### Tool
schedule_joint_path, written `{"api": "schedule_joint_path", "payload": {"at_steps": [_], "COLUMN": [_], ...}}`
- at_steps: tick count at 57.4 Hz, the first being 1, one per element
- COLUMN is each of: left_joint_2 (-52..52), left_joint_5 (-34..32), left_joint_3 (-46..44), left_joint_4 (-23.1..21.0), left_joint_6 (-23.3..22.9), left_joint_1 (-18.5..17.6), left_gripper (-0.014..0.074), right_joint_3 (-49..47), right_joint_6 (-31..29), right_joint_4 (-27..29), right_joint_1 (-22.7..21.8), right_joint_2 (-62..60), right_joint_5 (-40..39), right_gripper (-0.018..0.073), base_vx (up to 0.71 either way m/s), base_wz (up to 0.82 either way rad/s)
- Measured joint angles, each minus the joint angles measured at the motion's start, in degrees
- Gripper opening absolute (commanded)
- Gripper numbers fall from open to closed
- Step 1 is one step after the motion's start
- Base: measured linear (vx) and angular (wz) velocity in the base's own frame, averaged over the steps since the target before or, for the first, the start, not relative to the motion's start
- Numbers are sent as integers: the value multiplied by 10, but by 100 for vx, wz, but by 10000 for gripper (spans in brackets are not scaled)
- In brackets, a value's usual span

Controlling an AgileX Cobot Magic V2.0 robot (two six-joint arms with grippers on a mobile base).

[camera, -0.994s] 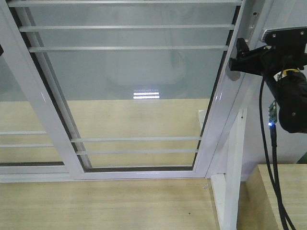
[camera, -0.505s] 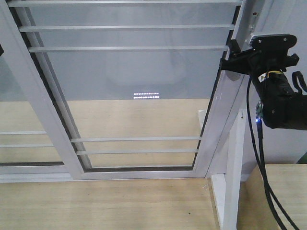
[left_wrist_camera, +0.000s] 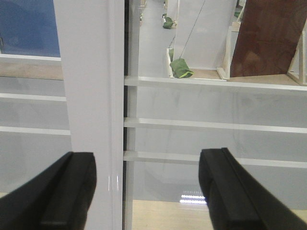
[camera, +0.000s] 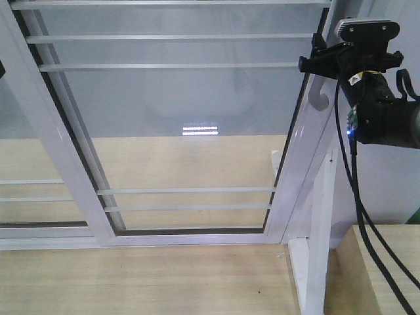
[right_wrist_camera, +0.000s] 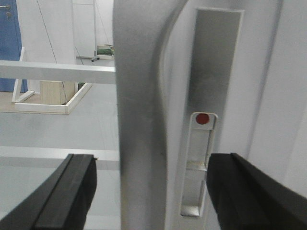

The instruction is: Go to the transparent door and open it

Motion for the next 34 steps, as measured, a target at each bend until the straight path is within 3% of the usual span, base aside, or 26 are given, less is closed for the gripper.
{"api": "schedule_joint_path", "payload": {"at_steps": [9, 16, 28, 34], "left_joint_2": [0, 0, 0, 0], "left_joint_5": [0, 1, 1, 1], "left_joint_3": [0, 0, 0, 0], "left_joint_4": [0, 0, 0, 0], "left_joint_6": [0, 0, 0, 0], "left_joint_1": [0, 0, 0, 0], "left_gripper": [570, 570, 570, 570], "right_joint_3": [-20, -24, -24, -24], "right_joint_6": [0, -1, -3, -1], "right_joint_4": [-9, -13, -11, -13], "right_joint_1": [0, 0, -2, -2], "right_joint_2": [16, 22, 22, 22], "right_joint_5": [12, 16, 15, 15], "right_gripper": [499, 356, -13, -12], "base_vx": [0, 0, 0, 0], "base_wz": [0, 0, 0, 0]}}
